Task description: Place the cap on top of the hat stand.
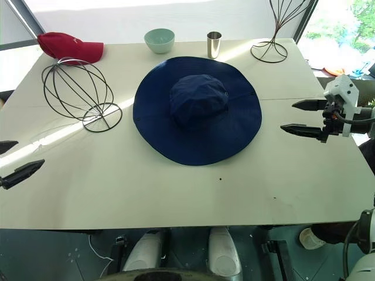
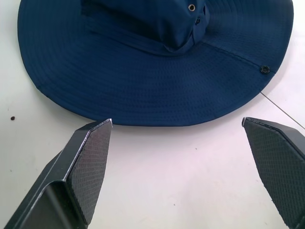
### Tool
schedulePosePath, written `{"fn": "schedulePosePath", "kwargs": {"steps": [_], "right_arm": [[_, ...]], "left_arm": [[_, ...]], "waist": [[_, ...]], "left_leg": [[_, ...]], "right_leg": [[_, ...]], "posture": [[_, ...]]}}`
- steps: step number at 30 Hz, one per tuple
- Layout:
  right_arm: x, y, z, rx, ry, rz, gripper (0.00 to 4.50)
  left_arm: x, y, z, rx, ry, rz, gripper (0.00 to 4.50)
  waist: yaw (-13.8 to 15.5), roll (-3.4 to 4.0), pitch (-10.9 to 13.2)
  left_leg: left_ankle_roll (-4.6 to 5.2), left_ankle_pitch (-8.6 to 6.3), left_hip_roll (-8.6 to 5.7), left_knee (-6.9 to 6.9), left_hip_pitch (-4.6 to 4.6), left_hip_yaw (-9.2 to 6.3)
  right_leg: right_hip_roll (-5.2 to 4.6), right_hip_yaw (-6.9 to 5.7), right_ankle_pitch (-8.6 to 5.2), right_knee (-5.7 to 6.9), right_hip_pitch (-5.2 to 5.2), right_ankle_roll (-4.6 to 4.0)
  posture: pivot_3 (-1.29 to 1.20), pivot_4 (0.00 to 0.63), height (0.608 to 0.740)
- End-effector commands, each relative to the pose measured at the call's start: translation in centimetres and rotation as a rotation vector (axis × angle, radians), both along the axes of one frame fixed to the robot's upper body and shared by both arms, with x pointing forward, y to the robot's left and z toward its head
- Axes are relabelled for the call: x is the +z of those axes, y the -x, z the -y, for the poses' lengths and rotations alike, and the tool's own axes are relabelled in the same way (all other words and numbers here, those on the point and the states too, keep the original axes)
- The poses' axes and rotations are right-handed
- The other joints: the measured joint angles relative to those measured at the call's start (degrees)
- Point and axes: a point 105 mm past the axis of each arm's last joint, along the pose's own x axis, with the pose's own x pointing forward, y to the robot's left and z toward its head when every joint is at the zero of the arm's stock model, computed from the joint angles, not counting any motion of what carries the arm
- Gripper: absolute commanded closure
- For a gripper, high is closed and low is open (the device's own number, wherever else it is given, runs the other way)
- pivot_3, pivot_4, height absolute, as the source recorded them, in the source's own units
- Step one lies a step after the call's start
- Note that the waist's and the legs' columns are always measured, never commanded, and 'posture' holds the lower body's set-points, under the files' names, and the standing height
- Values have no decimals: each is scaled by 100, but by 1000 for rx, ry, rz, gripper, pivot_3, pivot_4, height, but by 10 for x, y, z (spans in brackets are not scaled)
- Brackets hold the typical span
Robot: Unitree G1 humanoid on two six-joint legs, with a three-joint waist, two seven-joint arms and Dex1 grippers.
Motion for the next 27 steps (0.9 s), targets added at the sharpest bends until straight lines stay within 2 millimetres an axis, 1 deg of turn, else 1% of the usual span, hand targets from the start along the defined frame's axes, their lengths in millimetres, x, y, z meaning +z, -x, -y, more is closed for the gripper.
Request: {"fn": "schedulePosePath", "kwargs": {"steps": [1,3,7,10,13,16,18,20,22,23,25,27], "right_arm": [[11,1,2,7,0,45,0],[12,0,4,-5,0,52,0],[10,-1,9,-26,21,71,0],[12,-5,11,-58,19,105,0],[18,-9,11,-89,-3,139,0],[24,-11,6,-92,45,211,0],[27,-11,-4,-75,99,277,0],[26,-6,-18,-39,149,330,0],[23,0,-32,-13,211,382,0],[22,3,-41,-13,182,389,0],[12,10,-55,3,209,411,0],[-3,18,-66,15,275,437,0]], "left_arm": [[11,3,6,-33,-13,46,40],[10,2,8,-31,-5,41,40],[11,-3,4,-7,-6,42,40],[12,-7,4,0,2,44,40],[16,-10,11,-43,32,39,40],[27,-18,26,-112,22,58,40],[35,-19,47,-233,37,44,40],[39,-18,69,-357,46,13,40],[40,-19,84,-440,35,-10,40],[39,-22,91,-475,27,-22,40],[37,-28,104,-545,10,-39,40],[35,-34,117,-619,0,-56,40]], "waist": [[0,0,0],[1,0,0],[2,1,0],[0,1,0],[0,0,0],[7,1,1],[16,1,1],[11,1,1],[7,1,1],[9,5,1],[12,5,1],[14,6,1]], "left_leg": [[0,0,0,0,0,0],[0,0,0,0,0,0],[0,0,0,1,0,0],[0,0,0,1,0,1],[0,0,0,1,0,0],[0,0,0,2,0,0],[0,0,0,2,0,0],[0,0,0,2,-4,-1],[0,0,0,2,-4,-1],[0,0,0,2,-4,-1],[0,0,0,1,-3,-3],[0,0,1,3,-3,-4]], "right_leg": [[0,0,0,0,0,0],[0,0,0,0,0,0],[0,0,0,1,0,0],[0,0,1,1,0,2],[1,0,1,2,0,2],[0,1,2,4,0,2],[0,0,2,5,0,3],[1,-1,2,7,-1,4],[0,0,2,5,-2,4],[1,0,3,5,-2,4],[3,0,2,8,-3,5],[4,1,3,12,-3,5]], "posture": [[0,150,740],[0,150,740],[0,150,740],[0,150,740],[0,150,740],[0,150,740],[0,150,740],[0,150,740],[0,150,740],[0,150,740],[0,150,740],[0,150,740]]}}
